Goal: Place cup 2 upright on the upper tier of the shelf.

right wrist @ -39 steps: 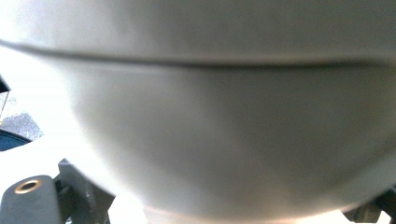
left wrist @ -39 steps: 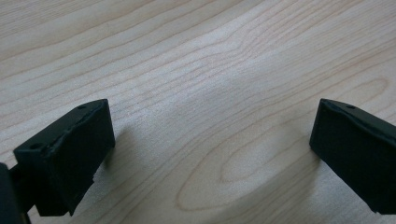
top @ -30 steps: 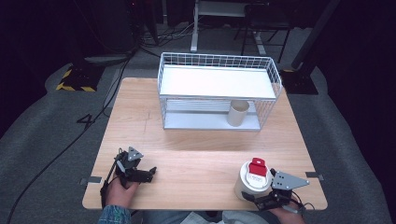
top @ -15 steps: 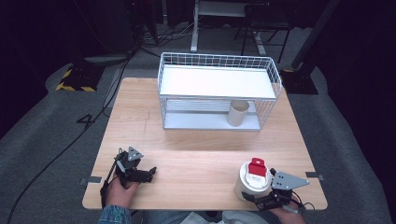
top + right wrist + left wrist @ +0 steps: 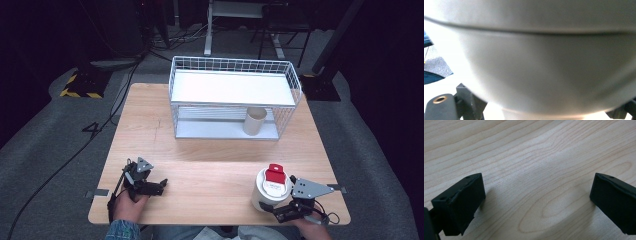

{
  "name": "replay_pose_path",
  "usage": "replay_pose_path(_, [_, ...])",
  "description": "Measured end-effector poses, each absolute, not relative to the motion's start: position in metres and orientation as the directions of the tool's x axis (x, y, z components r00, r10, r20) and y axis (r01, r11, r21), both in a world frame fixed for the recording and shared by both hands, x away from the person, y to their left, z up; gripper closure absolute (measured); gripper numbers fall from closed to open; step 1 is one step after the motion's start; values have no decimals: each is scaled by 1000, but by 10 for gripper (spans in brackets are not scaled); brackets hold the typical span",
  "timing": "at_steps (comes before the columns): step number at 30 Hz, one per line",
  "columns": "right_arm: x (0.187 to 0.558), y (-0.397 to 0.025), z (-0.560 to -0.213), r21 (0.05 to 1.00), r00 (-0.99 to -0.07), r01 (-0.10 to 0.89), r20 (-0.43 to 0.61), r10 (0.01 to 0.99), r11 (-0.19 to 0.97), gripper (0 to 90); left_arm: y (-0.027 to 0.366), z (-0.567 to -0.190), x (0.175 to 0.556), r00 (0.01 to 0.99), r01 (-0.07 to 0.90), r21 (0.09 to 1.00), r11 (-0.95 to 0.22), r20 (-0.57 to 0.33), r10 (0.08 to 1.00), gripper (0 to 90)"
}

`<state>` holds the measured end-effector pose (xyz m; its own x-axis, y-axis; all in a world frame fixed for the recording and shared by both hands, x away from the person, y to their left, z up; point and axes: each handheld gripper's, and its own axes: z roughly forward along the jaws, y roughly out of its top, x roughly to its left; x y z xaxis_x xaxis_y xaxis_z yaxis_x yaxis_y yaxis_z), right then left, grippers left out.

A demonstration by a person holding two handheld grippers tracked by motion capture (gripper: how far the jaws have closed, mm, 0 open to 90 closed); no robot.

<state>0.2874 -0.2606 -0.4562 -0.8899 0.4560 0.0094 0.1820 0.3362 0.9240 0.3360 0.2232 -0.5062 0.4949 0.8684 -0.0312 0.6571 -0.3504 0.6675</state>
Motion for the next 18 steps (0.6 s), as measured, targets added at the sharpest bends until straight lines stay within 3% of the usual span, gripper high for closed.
replay_pose_path(18, [299,-250,-412,927,-913,150,-4,407,345,124,223,-506,336,494,657,668,-350,-31,869,5])
